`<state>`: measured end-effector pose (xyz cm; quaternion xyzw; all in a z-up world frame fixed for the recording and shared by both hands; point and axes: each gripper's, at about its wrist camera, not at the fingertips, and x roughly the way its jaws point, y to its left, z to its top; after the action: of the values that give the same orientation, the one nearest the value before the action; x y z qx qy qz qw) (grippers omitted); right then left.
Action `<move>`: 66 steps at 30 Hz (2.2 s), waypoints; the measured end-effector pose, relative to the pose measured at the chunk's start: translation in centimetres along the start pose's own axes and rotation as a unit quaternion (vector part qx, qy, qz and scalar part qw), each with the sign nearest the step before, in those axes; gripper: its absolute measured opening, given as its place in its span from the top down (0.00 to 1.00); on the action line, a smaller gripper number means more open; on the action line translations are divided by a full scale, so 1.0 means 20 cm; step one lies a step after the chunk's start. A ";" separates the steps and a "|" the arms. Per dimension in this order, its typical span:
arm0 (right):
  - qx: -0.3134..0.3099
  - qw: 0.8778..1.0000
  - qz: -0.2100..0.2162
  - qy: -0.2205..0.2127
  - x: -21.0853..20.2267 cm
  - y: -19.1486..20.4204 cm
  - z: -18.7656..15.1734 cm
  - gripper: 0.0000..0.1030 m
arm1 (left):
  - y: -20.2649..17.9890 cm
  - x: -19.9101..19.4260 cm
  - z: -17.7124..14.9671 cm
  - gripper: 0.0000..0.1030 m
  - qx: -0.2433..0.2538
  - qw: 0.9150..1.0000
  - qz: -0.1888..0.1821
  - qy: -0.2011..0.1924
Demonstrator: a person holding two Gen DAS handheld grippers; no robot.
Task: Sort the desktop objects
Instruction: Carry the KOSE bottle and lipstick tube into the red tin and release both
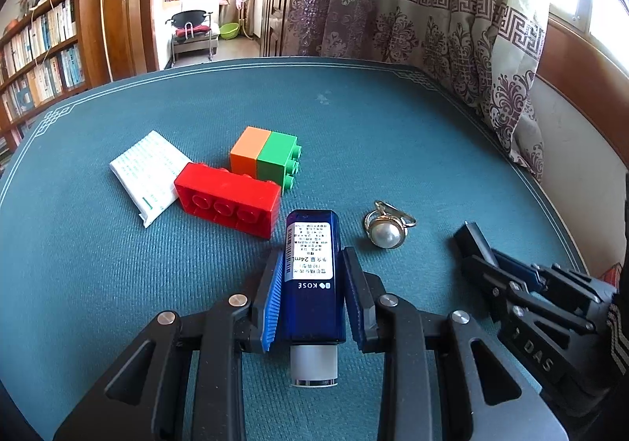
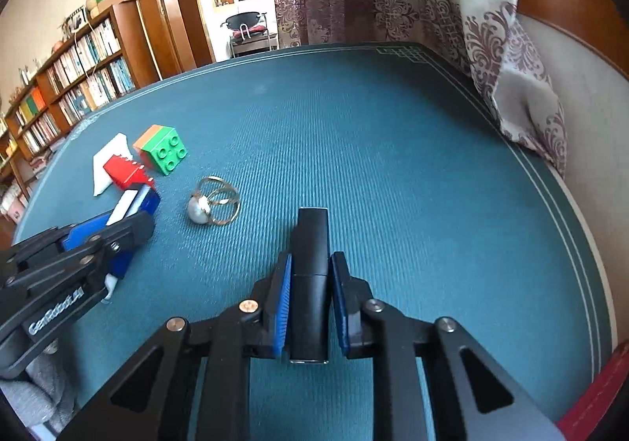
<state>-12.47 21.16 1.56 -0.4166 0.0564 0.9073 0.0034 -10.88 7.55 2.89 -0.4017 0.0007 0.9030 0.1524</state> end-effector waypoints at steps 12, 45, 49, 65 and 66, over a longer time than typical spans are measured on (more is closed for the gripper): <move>0.043 0.998 0.020 -0.041 -0.30 -0.08 -0.07 0.79 | -0.09 -0.07 0.00 0.70 0.020 1.000 -0.016 -0.013; 0.140 0.979 -0.081 -0.123 -1.15 -0.68 -0.60 0.79 | -0.77 -0.43 -0.18 0.70 0.146 0.977 -0.149 -0.035; 0.154 0.976 -0.090 -0.123 -1.19 -0.76 -0.65 0.79 | -0.92 -0.47 -0.23 0.70 0.166 0.970 -0.176 -0.026; 0.173 0.970 -0.103 -0.136 -1.28 -0.91 -0.74 0.79 | -1.32 -0.53 -0.34 0.69 0.221 0.948 -0.230 -0.009; 0.174 0.970 -0.103 -0.136 -1.28 -0.92 -0.75 0.79 | -1.34 -0.52 -0.34 0.69 0.222 0.947 -0.232 -0.008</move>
<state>16.49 38.92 9.44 -0.2860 0.1693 0.9265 0.1767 8.05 29.36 9.14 -0.3397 0.1071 0.8228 0.4428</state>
